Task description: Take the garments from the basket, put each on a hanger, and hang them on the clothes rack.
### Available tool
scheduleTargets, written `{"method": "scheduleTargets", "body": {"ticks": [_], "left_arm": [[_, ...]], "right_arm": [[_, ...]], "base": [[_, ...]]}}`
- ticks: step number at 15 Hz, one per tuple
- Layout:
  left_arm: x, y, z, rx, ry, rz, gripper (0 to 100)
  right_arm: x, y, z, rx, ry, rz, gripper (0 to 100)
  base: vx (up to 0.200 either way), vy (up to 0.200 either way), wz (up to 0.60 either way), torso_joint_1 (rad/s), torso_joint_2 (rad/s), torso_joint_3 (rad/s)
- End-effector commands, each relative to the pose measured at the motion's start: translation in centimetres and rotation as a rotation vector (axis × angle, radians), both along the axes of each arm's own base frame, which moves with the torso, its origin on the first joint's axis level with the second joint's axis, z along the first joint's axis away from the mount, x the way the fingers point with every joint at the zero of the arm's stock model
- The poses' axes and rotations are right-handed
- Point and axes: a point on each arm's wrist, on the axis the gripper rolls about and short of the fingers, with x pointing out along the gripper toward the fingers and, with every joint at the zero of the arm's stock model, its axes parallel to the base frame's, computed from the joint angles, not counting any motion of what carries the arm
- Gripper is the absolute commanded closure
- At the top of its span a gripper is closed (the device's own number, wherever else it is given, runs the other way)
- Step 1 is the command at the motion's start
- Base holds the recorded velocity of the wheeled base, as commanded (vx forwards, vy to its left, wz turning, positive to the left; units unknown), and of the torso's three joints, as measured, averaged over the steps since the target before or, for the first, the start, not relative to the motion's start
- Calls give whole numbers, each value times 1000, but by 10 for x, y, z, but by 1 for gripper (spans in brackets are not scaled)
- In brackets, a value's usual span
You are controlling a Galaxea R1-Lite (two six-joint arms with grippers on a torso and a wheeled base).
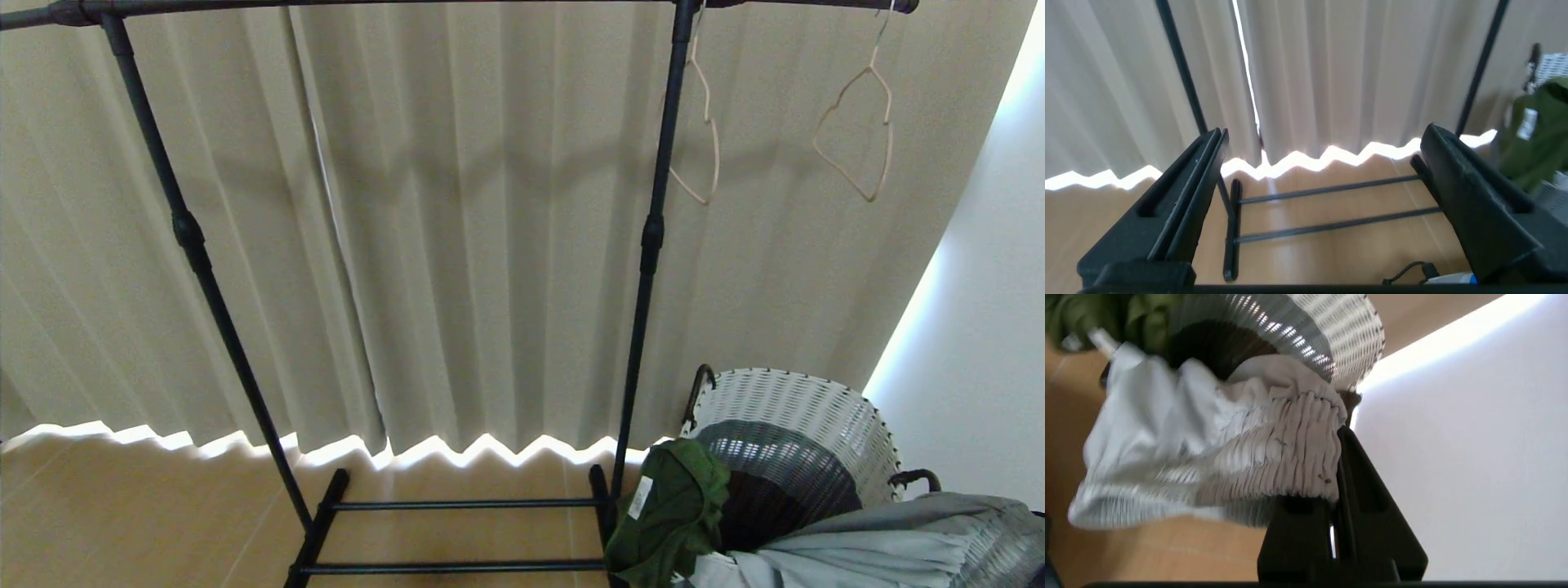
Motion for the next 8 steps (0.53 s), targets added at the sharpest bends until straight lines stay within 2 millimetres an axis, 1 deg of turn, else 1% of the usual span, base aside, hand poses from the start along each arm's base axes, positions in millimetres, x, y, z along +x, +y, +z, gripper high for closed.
{"method": "scheduleTargets", "body": {"ticks": [1, 8], "left_arm": [[0, 0, 0, 0, -2, 0, 0], [0, 0, 0, 0, 2, 0, 0]], "right_arm": [[0, 0, 1, -1, -7, 0, 100], [0, 0, 4, -3, -16, -1, 100]], "base": [[0, 0, 0, 0, 0, 0], [0, 0, 0, 0, 0, 0]]}}
